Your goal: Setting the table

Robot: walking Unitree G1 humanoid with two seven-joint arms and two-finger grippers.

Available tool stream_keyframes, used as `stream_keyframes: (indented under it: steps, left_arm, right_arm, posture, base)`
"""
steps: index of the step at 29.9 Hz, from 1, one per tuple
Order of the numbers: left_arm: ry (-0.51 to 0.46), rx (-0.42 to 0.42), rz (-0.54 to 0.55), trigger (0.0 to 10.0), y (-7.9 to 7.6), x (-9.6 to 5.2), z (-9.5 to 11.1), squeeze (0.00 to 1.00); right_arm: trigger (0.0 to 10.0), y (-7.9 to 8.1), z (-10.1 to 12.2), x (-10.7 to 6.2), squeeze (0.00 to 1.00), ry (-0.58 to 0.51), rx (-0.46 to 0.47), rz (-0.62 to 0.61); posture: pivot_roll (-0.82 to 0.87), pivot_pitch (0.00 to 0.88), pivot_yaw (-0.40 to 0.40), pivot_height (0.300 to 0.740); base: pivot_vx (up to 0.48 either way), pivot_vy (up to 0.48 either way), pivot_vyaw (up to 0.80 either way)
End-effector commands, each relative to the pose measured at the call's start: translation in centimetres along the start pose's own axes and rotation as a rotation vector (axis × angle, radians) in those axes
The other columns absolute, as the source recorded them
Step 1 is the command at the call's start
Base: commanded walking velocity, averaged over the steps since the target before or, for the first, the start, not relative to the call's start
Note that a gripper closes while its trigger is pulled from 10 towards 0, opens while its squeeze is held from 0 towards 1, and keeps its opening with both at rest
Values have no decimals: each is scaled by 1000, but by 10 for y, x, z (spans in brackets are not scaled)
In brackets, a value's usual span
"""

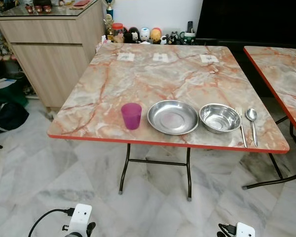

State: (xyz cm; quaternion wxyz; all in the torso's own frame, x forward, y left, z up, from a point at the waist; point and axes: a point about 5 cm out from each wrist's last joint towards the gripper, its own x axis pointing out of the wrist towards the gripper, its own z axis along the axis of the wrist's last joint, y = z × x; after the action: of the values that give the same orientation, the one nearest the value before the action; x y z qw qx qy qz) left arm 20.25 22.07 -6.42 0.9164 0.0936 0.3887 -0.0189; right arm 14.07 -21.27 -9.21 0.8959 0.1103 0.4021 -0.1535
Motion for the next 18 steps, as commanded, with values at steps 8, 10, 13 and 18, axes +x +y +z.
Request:
stream_keyframes:
  steps: [8, 10, 13, 18]
  left_arm:
    - [53, 2, 8, 10000, 4, -5, -15, 0]
    - [54, 4, 8, 10000, 4, -5, -15, 0]
    - [52, 9, 4, 10000, 3, -4, -15, 0]
    - [50, 15, 2, 10000, 3, -4, -14, 0]
  right_arm:
    - [10000, 9, -4, 0, 0, 9, 16, 20]
    - [10000, 9, -4, -1, 0, 11, 14, 21]
    - [10000, 9, -6, -1, 0, 14, 14, 21]
    - [10000, 11, -7, -1, 0, 19, 14, 23]
  posture:
    - [49, 0, -31, 740]
    - [49, 0, -28, 740]
    - [50, 0, -26, 740]
    - [54, 0, -22, 740]
  base:
    - [0, 0, 100]
    - [0, 0, 0]
    - [0, 0, 0]
    - [0, 0, 0]
